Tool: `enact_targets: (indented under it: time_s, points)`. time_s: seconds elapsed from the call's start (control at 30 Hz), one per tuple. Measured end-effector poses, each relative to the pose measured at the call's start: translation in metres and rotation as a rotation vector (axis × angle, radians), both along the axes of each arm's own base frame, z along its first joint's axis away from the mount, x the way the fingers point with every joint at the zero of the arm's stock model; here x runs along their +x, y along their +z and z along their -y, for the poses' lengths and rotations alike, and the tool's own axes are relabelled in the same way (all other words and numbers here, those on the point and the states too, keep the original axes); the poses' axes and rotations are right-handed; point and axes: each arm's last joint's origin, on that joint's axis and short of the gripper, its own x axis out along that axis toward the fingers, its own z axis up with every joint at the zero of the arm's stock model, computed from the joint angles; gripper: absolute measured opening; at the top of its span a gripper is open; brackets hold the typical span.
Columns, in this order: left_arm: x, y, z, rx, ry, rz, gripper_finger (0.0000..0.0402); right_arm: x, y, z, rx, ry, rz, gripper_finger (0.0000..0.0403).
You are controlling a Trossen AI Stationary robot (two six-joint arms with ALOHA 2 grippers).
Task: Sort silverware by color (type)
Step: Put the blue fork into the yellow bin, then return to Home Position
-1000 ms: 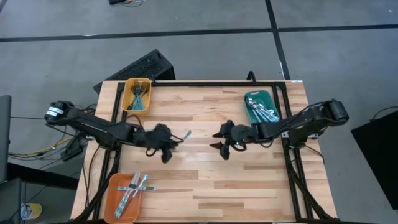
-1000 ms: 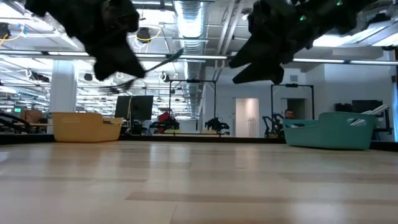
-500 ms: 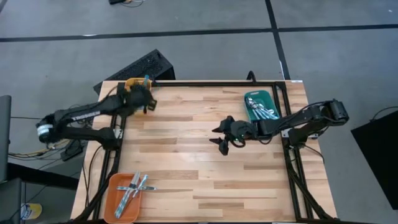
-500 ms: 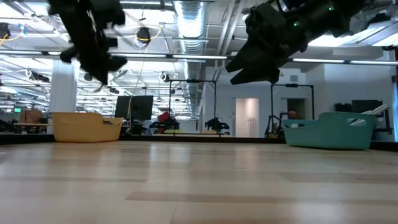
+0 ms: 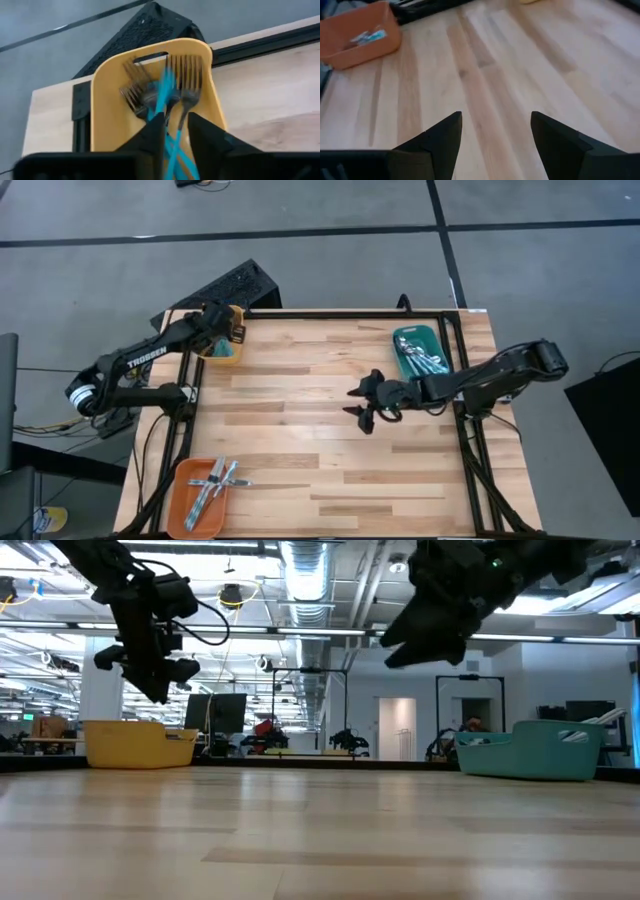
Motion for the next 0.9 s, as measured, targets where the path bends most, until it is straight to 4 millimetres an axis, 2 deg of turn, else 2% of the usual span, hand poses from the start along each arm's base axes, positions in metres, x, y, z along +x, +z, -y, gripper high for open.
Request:
enact_targets:
  time_s: [0.13, 0.27, 0.37, 0.53, 0.63, 0.73, 0.83, 0.9]
  points:
    - [0.000, 0.002, 0.000, 0.001, -0.028, 0.010, 0.0121, -0.014, 0.016, 0.004, -0.020, -0.041, 0.022, 0.0260]
    - [0.012, 0.011, 0.012, -0.066, -0.309, 0.170, 0.0160, -0.034, 0.034, 0.005, -0.052, -0.080, 0.038, 0.0260]
    - [0.035, 0.032, 0.034, 0.029, -0.614, 0.330, 0.0170, -0.054, 0.046, 0.004, -0.120, -0.153, 0.045, 0.0260]
    - [0.066, 0.068, 0.090, 0.259, -1.010, 0.536, 0.0171, -0.094, 0.067, 0.001, -0.183, -0.209, 0.096, 0.0248]
    - [0.079, 0.075, 0.126, 0.371, -1.174, 0.622, 0.0165, -0.111, 0.065, -0.004, -0.176, -0.117, 0.163, 0.0209]
    - [0.087, 0.065, 0.161, 0.484, -1.289, 0.728, 0.0150, -0.120, 0.062, -0.014, -0.175, -0.007, 0.282, 0.0138]
    - [0.081, 0.057, 0.186, 0.579, -1.337, 0.774, 0.0125, -0.130, 0.065, -0.018, -0.201, 0.053, 0.378, 0.0050]
    - [0.069, 0.062, 0.192, 0.626, -1.324, 0.774, 0.0107, -0.141, 0.072, -0.017, -0.222, 0.083, 0.422, 0.0016]
